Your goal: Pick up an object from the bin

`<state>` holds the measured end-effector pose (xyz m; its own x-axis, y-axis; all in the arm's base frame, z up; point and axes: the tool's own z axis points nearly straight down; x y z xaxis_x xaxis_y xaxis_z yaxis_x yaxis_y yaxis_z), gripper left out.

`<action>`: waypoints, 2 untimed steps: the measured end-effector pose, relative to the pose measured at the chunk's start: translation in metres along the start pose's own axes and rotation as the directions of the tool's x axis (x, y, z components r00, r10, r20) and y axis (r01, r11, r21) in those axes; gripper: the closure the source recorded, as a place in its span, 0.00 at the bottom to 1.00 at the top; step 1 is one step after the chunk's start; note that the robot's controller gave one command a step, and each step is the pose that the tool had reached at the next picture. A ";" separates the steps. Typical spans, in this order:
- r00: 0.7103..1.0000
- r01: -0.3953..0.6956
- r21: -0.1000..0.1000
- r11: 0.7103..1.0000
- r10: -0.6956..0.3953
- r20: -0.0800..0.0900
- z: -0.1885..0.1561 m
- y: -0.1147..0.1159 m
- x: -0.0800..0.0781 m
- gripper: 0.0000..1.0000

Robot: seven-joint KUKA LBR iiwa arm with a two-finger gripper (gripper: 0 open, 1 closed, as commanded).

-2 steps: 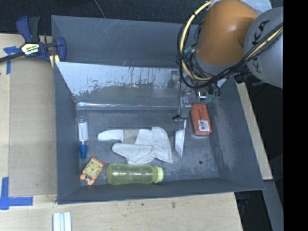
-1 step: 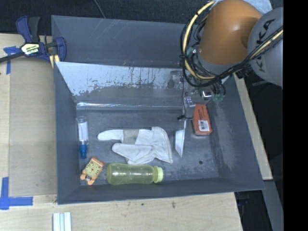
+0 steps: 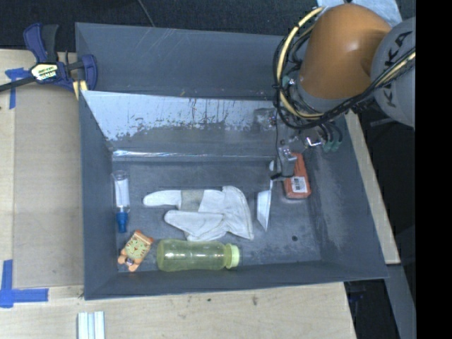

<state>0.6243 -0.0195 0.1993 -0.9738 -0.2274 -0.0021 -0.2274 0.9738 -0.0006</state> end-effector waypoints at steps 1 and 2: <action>0.974 -0.228 0.000 0.974 0.228 0.002 0.024 -0.015 0.024 0.00; 1.000 -0.002 0.000 1.000 0.002 0.001 0.043 -0.024 0.032 0.00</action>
Offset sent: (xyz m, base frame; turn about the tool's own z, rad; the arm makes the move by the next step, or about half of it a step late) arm -0.0308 -0.0425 -0.0594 -0.1236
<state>0.5991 -0.0505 0.1563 -0.9742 -0.2258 -0.0029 -0.2258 0.9742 -0.0009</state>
